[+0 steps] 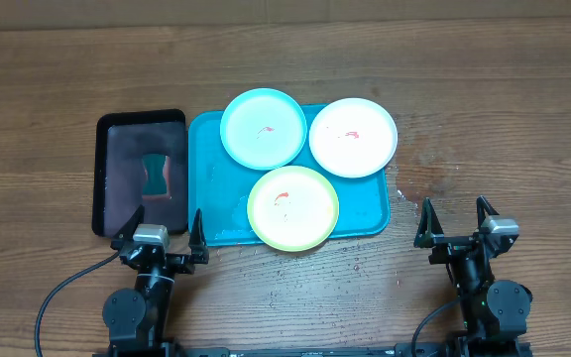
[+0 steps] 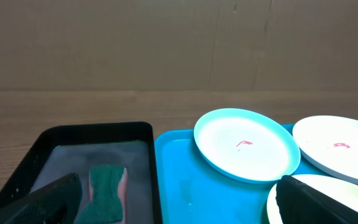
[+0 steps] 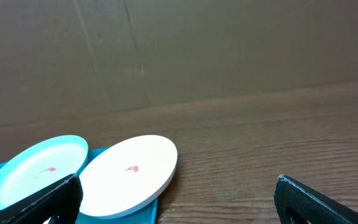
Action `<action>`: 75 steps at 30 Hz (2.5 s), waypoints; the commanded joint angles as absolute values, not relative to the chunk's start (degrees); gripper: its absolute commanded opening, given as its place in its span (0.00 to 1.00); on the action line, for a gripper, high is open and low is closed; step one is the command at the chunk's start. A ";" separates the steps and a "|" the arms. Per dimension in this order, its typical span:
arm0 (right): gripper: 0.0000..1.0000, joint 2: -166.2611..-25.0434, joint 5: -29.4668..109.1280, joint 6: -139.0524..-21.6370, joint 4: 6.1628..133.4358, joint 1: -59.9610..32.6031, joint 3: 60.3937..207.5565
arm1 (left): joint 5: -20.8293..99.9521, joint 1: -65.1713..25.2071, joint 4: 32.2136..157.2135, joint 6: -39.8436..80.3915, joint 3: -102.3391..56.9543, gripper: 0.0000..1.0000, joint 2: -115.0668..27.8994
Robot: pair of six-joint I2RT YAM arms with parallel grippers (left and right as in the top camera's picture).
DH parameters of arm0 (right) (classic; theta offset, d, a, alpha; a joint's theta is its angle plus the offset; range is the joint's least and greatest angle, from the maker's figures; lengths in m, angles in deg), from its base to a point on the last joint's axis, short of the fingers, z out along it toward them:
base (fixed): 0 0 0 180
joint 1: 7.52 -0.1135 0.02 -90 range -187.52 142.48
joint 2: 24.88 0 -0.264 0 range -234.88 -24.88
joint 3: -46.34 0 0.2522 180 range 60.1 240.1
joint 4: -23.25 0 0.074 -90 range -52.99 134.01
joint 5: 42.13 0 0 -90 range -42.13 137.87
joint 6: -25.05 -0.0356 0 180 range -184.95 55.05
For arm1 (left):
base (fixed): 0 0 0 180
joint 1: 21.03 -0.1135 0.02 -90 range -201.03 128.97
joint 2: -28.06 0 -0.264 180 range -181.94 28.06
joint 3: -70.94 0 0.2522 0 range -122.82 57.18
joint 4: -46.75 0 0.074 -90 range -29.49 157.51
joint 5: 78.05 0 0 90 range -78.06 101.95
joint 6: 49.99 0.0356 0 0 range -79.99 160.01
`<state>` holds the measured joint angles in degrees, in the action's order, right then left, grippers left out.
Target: Clean dirty plates on tray and stack at the side
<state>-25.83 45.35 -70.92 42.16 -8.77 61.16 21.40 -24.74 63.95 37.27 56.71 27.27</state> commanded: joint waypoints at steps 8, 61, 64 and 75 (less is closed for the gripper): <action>1.00 -25.37 45.90 -71.08 41.70 -8.86 60.59 | 22.32 -24.21 63.93 38.58 56.89 1.00 27.81; 1.00 -32.72 49.24 -70.90 46.23 -8.86 70.64 | 18.71 -24.28 76.63 33.14 46.16 1.00 25.82; 1.00 -39.08 49.00 -70.90 48.57 -8.86 75.89 | 17.25 -24.28 81.52 33.16 40.85 1.00 22.52; 1.00 -66.42 41.15 -70.90 67.76 -8.90 101.24 | 16.00 -24.28 97.33 33.16 16.82 1.00 -2.31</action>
